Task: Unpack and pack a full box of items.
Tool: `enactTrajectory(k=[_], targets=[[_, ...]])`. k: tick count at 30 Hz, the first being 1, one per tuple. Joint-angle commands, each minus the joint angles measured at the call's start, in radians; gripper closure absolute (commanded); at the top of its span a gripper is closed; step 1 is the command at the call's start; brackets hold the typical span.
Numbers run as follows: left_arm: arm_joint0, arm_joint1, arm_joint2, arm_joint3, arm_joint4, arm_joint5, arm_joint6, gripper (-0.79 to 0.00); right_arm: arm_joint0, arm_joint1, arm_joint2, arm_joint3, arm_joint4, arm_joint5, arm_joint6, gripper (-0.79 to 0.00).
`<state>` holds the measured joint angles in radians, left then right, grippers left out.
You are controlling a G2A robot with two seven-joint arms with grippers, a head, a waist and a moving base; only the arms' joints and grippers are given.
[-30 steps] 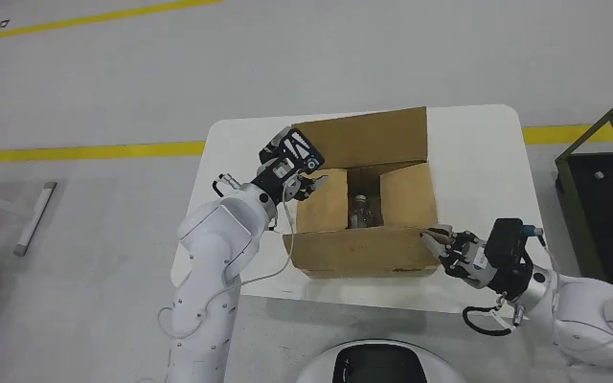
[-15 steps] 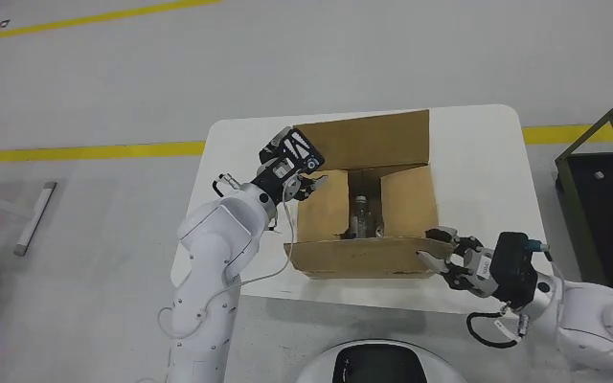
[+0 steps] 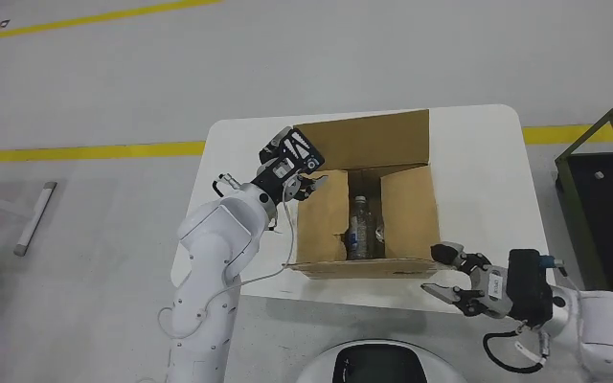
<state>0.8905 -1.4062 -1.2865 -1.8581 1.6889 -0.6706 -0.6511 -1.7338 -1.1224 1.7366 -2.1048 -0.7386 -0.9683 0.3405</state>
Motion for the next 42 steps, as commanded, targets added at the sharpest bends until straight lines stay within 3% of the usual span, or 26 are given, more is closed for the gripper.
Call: enactTrajectory(k=[1,4,7,20,24,25,26,27,28,29,30,36,42], targets=[[0.000,0.000,0.000,0.000,0.000,0.000,0.000,-0.785,-0.005,0.005,0.010,-0.002,0.017,-0.011,0.025,-0.459],[0.000,0.000,0.000,0.000,0.000,0.000,0.000,-0.785,-0.012,0.013,0.019,-0.004,0.040,-0.023,0.055,-0.477],[0.000,0.000,0.000,0.000,0.000,0.000,0.000,-0.785,-0.017,0.019,0.021,-0.005,0.064,-0.026,0.074,-0.785],[0.000,0.000,0.000,0.000,0.000,0.000,0.000,-0.785,-0.019,0.029,0.097,0.037,0.277,0.105,-0.018,-0.785],[0.000,0.000,0.000,0.000,0.000,0.000,0.000,-0.785,-0.006,0.026,0.123,0.076,0.380,0.215,-0.090,-0.785],[0.000,0.000,0.000,0.000,0.000,0.000,0.000,-0.785,0.002,0.026,0.127,0.084,0.382,0.251,-0.093,-0.730],[0.000,0.000,0.000,0.000,0.000,0.000,0.000,-0.785,0.009,0.025,0.126,0.093,0.381,0.280,-0.092,-0.496],[0.000,0.000,0.000,0.000,0.000,0.000,0.000,-0.785,0.017,0.025,0.124,0.100,0.372,0.313,-0.086,-0.372],[0.000,0.000,0.000,0.000,0.000,0.000,0.000,-0.785,0.026,0.026,0.120,0.108,0.350,0.350,-0.070,-0.302],[0.000,0.000,0.000,0.000,0.000,0.000,0.000,-0.785,0.036,0.026,0.114,0.108,0.329,0.378,-0.057,-0.117],[0.000,0.000,0.000,0.000,0.000,0.000,0.000,-0.785,0.046,0.027,0.103,0.109,0.315,0.403,-0.042,0.000],[0.000,0.000,0.000,0.000,0.000,0.000,0.000,-0.785,0.119,0.031,0.037,0.127,0.245,0.497,0.057,0.000],[0.000,0.000,0.000,0.000,0.000,0.000,0.000,-0.785,0.192,0.030,-0.015,0.167,0.069,0.588,0.019,0.000]])
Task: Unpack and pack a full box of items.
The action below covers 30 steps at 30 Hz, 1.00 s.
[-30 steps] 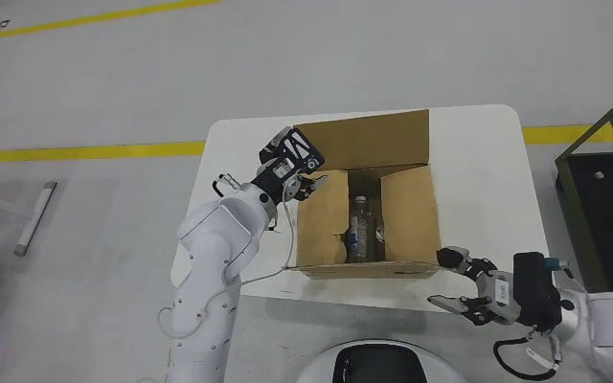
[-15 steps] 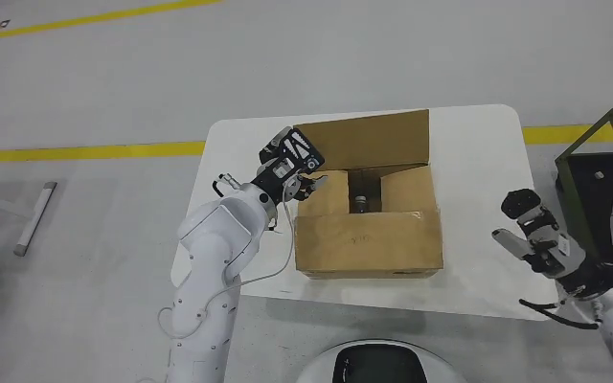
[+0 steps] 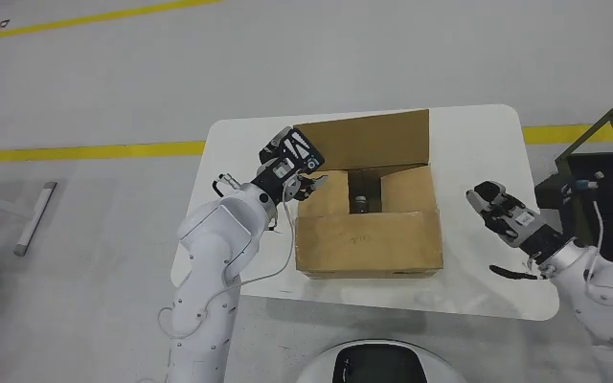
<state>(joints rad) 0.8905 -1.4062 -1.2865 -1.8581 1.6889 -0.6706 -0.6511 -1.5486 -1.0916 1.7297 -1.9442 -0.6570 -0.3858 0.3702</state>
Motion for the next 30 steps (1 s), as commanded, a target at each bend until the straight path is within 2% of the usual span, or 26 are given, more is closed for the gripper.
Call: enactTrajectory(k=[1,14,20,30], targets=[[0.000,0.000,0.000,0.000,0.000,0.000,0.000,-0.785,0.015,0.000,-0.016,0.013,-0.042,0.006,-0.016,0.000],[0.000,0.000,0.000,0.000,0.000,0.000,0.000,-0.785,0.063,0.007,-0.086,0.079,-0.265,-0.099,-0.049,0.000],[0.000,0.000,0.000,0.000,0.000,0.000,0.000,-0.785,0.083,0.008,-0.110,0.079,-0.231,-0.146,-0.039,0.000],[0.000,0.000,0.000,0.000,0.000,0.000,0.000,-0.785,0.083,0.016,-0.122,0.084,-0.126,-0.220,0.047,0.000]])
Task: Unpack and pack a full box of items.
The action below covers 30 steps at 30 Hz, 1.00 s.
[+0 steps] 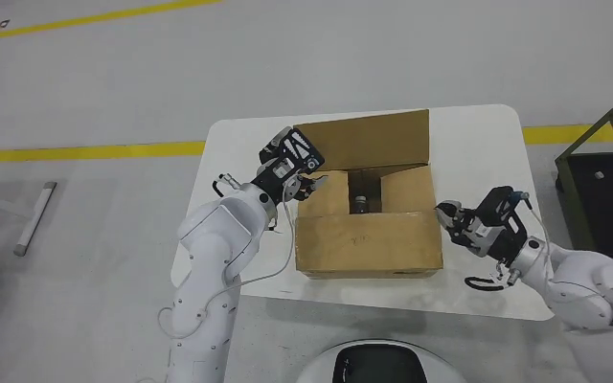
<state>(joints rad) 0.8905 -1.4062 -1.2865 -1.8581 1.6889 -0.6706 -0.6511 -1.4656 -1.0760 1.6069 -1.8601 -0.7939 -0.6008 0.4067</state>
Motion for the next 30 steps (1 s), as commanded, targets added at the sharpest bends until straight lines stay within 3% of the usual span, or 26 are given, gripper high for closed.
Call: enactTrajectory(k=[1,14,30], targets=[[0.000,0.000,0.000,0.000,0.000,0.000,0.000,-0.785,-0.001,0.002,0.000,-0.002,0.026,-0.019,0.026,0.000],[0.000,0.000,0.000,0.000,0.000,0.000,0.000,-0.785,-0.026,0.021,0.026,-0.026,0.249,-0.173,0.099,0.000],[0.000,0.000,0.000,0.000,0.000,0.000,0.000,-0.785,-0.096,0.049,0.011,-0.090,0.258,-0.319,0.211,0.000]])
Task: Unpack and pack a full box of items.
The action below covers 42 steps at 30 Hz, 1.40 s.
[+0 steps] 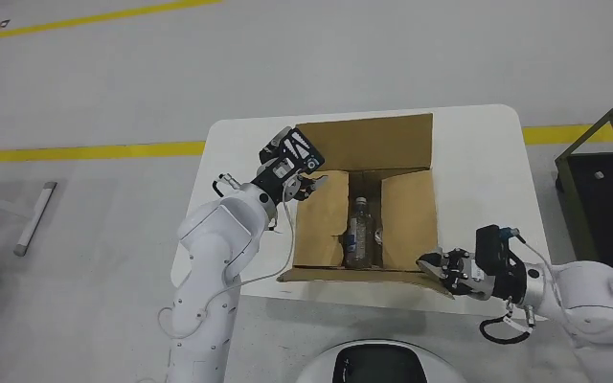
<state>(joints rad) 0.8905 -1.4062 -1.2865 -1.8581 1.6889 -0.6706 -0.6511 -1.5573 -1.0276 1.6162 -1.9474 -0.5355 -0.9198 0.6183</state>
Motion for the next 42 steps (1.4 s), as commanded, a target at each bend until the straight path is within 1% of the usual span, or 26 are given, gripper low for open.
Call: enactTrajectory(k=[1,10,13,18,28,33,42], targets=[[0.000,0.000,0.000,0.000,0.000,0.000,0.000,-0.785,-0.010,0.002,0.004,-0.007,0.004,0.000,-0.005,0.000],[0.000,0.000,0.000,0.000,0.000,0.000,0.000,-0.785,-0.060,0.018,0.009,-0.042,0.012,-0.034,0.029,0.000],[0.000,0.000,0.000,0.000,0.000,0.000,0.000,-0.785,-0.072,0.024,0.013,-0.050,-0.016,-0.043,0.044,0.000],[0.000,0.000,0.000,0.000,0.000,0.000,0.000,-0.785,-0.091,0.029,0.016,-0.064,-0.059,-0.047,0.034,0.000],[0.000,0.000,0.000,0.000,0.000,0.000,0.000,-0.785,-0.119,0.035,0.015,-0.085,-0.195,-0.052,-0.028,0.000],[0.000,0.000,0.000,0.000,0.000,0.000,0.000,-0.785,-0.124,0.038,0.012,-0.084,-0.230,-0.062,-0.067,0.000],[0.000,0.000,0.000,0.000,0.000,0.000,0.000,-0.785,-0.129,0.045,0.006,-0.073,-0.271,-0.064,-0.100,0.000]])
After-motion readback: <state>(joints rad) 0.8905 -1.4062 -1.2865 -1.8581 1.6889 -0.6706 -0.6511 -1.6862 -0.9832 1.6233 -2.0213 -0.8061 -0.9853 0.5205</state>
